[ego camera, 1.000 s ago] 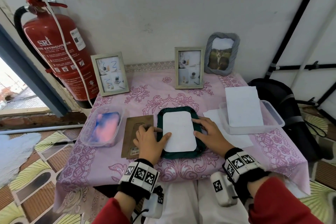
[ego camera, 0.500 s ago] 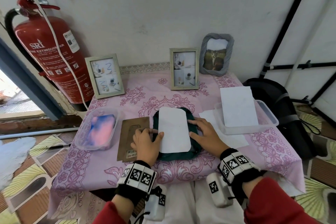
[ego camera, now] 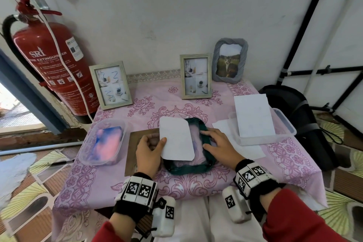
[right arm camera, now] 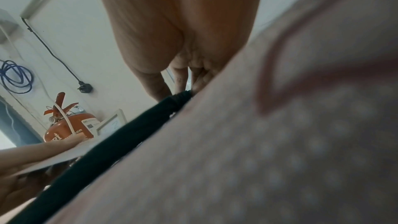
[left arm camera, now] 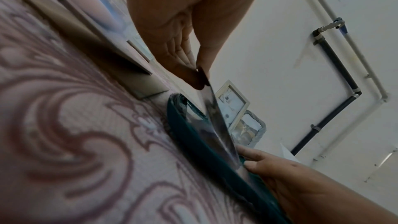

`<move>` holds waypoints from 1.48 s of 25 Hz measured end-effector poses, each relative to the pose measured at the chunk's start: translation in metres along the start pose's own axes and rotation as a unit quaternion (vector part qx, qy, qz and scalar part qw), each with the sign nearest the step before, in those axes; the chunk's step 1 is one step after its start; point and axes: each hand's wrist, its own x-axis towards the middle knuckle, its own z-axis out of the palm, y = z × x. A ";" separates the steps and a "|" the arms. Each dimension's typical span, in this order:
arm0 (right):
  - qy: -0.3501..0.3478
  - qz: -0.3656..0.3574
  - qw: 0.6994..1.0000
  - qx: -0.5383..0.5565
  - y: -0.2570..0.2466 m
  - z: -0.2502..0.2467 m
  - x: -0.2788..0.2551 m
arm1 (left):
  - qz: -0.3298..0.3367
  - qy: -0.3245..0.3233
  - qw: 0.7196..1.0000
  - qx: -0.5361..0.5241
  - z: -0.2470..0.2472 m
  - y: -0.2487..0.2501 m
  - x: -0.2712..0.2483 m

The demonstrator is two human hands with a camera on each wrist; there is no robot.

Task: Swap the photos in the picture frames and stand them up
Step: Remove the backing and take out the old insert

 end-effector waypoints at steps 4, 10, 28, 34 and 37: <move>-0.013 -0.003 1.000 0.005 -0.011 -0.006 -0.004 | 0.017 -0.005 1.000 -0.001 -0.002 0.000 0.002; -0.011 -0.104 0.993 -0.059 -0.038 -0.029 -0.023 | 0.030 -0.029 0.999 -0.016 0.004 0.007 0.002; 0.096 -0.042 0.979 -0.176 0.017 -0.132 -0.055 | -0.048 -0.112 0.992 -0.030 0.104 0.009 -0.028; 0.106 -0.040 0.982 -0.154 0.018 -0.131 -0.060 | -0.046 -0.150 0.987 -0.017 0.140 0.009 -0.047; 0.088 -0.023 0.980 -0.176 0.019 -0.129 -0.062 | -0.060 -0.153 0.986 -0.006 0.147 0.007 -0.051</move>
